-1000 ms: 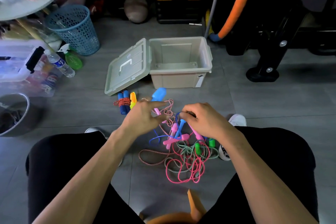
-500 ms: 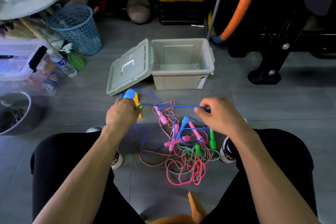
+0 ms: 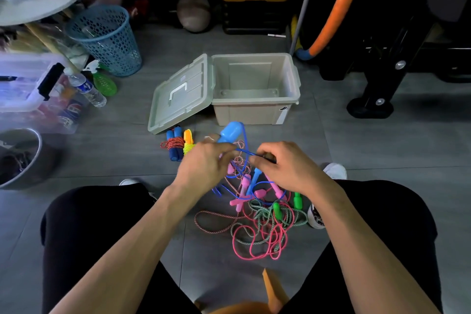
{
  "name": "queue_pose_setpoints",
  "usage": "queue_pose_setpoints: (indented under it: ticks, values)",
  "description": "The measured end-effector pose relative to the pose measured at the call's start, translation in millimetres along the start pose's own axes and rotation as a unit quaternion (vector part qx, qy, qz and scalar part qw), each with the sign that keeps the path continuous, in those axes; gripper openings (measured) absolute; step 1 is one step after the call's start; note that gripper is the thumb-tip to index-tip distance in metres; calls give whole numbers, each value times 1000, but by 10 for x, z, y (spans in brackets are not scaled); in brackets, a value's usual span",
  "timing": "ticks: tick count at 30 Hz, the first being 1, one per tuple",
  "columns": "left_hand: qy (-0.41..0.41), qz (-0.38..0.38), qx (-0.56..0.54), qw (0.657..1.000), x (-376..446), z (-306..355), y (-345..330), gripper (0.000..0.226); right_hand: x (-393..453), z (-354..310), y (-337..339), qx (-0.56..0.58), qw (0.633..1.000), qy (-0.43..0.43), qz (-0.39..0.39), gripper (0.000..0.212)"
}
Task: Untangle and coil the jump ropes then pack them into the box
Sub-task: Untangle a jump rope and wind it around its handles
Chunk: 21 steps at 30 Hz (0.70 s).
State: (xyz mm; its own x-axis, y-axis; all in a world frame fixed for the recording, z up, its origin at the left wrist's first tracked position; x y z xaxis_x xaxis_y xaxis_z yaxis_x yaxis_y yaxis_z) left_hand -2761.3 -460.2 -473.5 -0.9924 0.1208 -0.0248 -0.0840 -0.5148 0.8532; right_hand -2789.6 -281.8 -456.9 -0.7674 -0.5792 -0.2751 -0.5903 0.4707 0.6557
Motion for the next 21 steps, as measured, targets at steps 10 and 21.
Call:
queue_pose_setpoints:
  ticks: [10,21]
  values:
    - [152,-101,20,983,-6,-416,-31,30,-35,74,140,26,999,9,34,20]
    - [7,-60,43,997,-17,-75,-69,18,7,51,-27,-3,999,-35,-39,34]
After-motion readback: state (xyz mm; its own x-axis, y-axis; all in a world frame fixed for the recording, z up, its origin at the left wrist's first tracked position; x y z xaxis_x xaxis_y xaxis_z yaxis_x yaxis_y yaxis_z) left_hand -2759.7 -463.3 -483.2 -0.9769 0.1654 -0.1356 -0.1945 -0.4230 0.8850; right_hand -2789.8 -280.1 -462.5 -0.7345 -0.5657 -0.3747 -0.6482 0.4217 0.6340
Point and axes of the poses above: each hand's wrist, its own x-axis towards the middle knuckle, its own y-axis out of the back of the hand, z = x × y, the point moved 4 cm from there along x, towards the middle knuckle, and after that the axes turned 10 degrees about -z, right-handed, at the moved point
